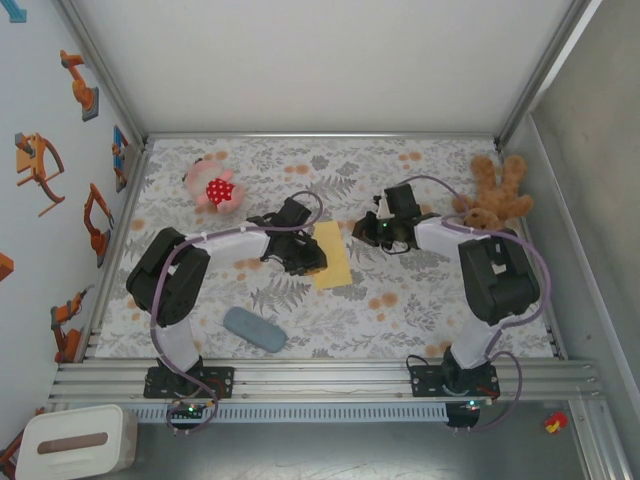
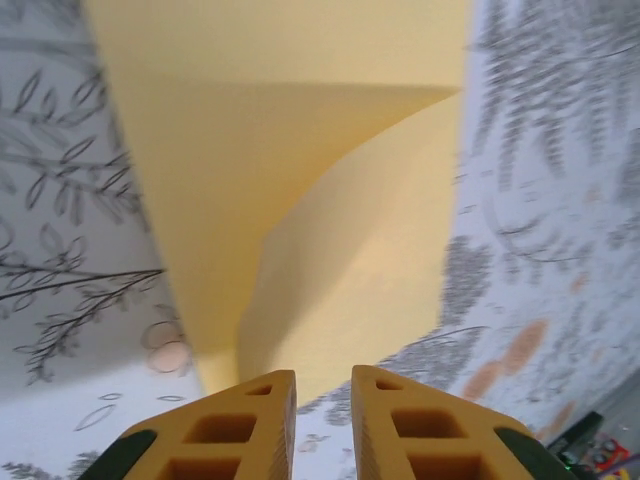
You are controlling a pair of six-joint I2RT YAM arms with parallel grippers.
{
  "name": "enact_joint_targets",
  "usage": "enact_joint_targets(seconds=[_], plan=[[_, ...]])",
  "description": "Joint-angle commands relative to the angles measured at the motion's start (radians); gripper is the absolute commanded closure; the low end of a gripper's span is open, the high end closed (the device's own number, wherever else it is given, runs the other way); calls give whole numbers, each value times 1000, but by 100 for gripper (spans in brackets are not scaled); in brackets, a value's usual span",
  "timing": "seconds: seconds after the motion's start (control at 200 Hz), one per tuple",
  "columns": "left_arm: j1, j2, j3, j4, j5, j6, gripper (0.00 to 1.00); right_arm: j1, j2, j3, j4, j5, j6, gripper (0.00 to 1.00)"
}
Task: Fold a paper plane with a square sheet of paper (pick it up from the middle)
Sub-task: Fold the triangle a second time at the center of the table, then turn over the paper at the center of the table.
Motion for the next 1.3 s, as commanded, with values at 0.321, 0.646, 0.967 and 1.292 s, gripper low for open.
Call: enact_joint_targets(seconds=[0.321, 0.646, 0.967, 1.292], plan=[[60, 63, 25, 103, -1, -59, 78, 110, -16, -117, 104, -25, 162, 80], [83, 95, 1, 121, -19, -67, 78, 135, 24, -119, 131, 7, 228, 70], [86, 110, -26, 99, -63, -75, 79, 137, 46, -122, 140, 20, 273, 70], [88, 121, -46, 109, -61, -94, 79, 150, 76, -99, 147, 9, 288, 72]])
